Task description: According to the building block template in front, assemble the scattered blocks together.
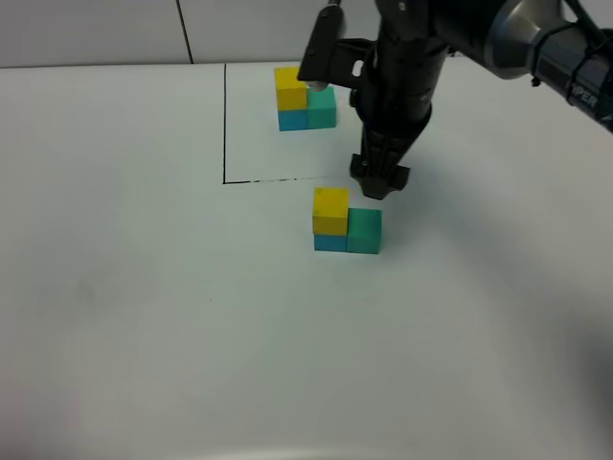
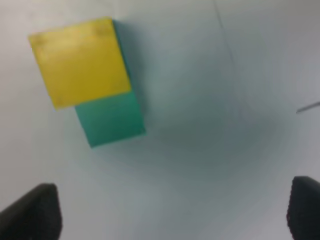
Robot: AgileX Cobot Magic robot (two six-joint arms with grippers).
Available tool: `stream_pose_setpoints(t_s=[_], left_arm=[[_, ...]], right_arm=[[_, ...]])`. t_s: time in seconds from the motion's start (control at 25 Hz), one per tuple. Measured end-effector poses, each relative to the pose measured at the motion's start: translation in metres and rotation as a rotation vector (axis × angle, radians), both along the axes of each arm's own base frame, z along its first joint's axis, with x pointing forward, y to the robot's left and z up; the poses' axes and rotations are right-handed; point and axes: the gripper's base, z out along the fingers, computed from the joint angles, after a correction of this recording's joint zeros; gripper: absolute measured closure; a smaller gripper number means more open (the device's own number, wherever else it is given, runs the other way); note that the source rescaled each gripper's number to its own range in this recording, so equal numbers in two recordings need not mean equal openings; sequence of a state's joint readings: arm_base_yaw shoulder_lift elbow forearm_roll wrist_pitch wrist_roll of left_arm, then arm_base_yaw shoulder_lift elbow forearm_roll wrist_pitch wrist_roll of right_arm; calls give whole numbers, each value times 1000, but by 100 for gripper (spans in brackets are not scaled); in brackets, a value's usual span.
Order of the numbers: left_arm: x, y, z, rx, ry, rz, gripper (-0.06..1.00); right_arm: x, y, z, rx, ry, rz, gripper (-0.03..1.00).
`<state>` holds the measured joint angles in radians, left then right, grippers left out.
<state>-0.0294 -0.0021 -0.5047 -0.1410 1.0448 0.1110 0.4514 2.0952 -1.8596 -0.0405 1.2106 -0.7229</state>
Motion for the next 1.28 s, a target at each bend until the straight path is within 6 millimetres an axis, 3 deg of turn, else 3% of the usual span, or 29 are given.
stream_pose_setpoints(t_s=[0.2,0.68,1.16,1.28], left_arm=[[0,0,0,0,0,0,27],[0,0,0,0,1,0,27],[0,0,0,0,1,0,27],[0,0,0,0,1,0,27]], right_arm=[[-22,-46,-2,5,72,-145,16],[-93,-125,15,218,-23,-588,16],[-107,-146,58,397,-229,-788,17],[-120,-154,79,415,-309,-819,17]])
